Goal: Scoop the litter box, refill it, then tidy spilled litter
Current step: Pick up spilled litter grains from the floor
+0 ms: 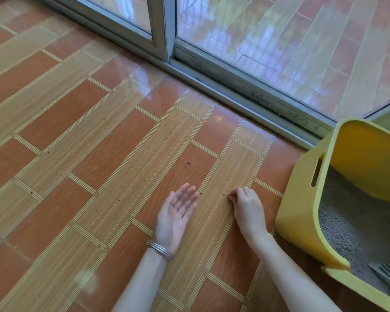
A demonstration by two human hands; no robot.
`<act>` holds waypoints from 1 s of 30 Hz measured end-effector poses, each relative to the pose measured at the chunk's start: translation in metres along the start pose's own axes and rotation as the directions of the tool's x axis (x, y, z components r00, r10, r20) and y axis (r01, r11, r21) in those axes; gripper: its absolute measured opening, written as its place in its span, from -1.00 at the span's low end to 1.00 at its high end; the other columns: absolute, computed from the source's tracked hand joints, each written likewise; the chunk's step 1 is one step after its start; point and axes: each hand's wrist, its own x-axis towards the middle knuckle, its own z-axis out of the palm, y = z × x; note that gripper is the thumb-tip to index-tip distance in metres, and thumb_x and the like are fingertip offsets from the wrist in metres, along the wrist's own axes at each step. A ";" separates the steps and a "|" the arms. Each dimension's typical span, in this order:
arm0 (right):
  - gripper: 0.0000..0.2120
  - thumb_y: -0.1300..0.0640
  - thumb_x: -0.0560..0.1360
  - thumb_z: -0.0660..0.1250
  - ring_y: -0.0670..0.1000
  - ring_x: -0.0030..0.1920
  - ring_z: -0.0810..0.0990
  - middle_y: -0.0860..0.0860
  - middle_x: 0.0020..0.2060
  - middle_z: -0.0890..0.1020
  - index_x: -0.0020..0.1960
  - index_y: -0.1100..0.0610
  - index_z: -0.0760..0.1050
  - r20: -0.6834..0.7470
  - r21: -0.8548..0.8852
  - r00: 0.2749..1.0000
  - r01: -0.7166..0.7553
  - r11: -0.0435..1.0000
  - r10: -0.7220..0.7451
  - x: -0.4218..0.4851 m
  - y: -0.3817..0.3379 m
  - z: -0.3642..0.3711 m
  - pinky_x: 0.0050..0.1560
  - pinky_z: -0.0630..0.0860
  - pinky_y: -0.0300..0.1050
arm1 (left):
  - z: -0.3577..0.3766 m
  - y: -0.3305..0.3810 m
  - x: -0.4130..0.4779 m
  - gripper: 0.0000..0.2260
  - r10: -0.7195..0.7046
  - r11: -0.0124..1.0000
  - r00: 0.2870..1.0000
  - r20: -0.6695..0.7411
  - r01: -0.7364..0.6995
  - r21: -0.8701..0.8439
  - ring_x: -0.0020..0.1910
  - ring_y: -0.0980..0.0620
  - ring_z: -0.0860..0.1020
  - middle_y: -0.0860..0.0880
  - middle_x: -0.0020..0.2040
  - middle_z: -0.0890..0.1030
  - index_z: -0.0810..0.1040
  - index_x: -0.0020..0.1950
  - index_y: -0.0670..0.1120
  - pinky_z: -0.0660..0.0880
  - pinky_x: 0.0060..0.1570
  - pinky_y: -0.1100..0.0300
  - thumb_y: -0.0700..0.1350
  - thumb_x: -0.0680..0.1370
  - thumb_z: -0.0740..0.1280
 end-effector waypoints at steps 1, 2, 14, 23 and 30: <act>-0.92 0.33 0.40 0.41 0.09 -0.29 0.51 0.10 -0.30 0.55 -0.19 0.23 0.52 0.000 -0.031 1.000 0.004 1.000 -0.004 -0.001 -0.001 0.004 -0.36 0.51 -0.09 | 0.000 -0.003 -0.001 -0.57 -0.017 1.000 1.000 -0.011 0.017 -0.018 0.21 -0.09 0.54 -0.17 0.19 0.59 0.47 0.25 -0.20 0.49 0.18 0.06 0.02 0.49 0.17; -0.92 0.34 0.42 0.39 0.09 -0.29 0.49 0.11 -0.29 0.53 -0.19 0.24 0.49 0.000 -0.055 1.000 0.009 0.998 -0.009 -0.001 -0.003 0.006 -0.35 0.52 -0.07 | 0.000 -0.006 -0.003 -0.57 -0.036 0.999 0.999 -0.022 0.036 -0.036 0.20 -0.09 0.54 -0.18 0.18 0.59 0.47 0.25 -0.21 0.47 0.19 0.06 0.02 0.49 0.17; -0.94 0.22 0.42 0.42 -0.14 -0.18 0.54 -0.11 -0.20 0.60 -0.14 0.08 0.61 0.068 0.536 0.966 0.175 0.826 -0.249 0.032 -0.068 -0.024 -0.14 0.42 -0.35 | 0.005 -0.002 0.002 -0.66 -0.214 0.949 0.968 -0.129 0.174 -0.264 -0.02 -0.10 0.64 -0.25 0.01 0.64 0.55 0.07 -0.29 0.56 0.06 0.06 -0.12 0.63 0.06; -0.83 0.17 0.43 0.40 0.13 -0.01 0.49 0.12 -0.09 0.54 -0.03 0.24 0.55 0.153 0.194 0.966 0.175 0.965 -0.206 0.105 -0.077 0.033 -0.07 0.44 -0.03 | -0.028 0.024 0.008 -0.67 -0.180 0.946 0.972 -0.153 0.129 -0.298 0.15 -0.15 0.57 -0.26 0.14 0.59 0.50 0.18 -0.32 0.51 0.12 0.02 -0.14 0.62 0.08; -0.93 0.24 0.46 0.35 -0.02 -0.21 0.49 0.06 -0.24 0.53 -0.15 0.24 0.49 0.154 0.337 0.959 0.176 0.925 -0.238 0.093 -0.087 0.020 -0.17 0.38 -0.20 | -0.019 0.024 0.017 -0.66 -0.205 0.934 0.963 -0.176 0.139 -0.331 0.14 -0.15 0.57 -0.26 0.13 0.60 0.50 0.18 -0.31 0.52 0.09 0.03 -0.11 0.63 0.08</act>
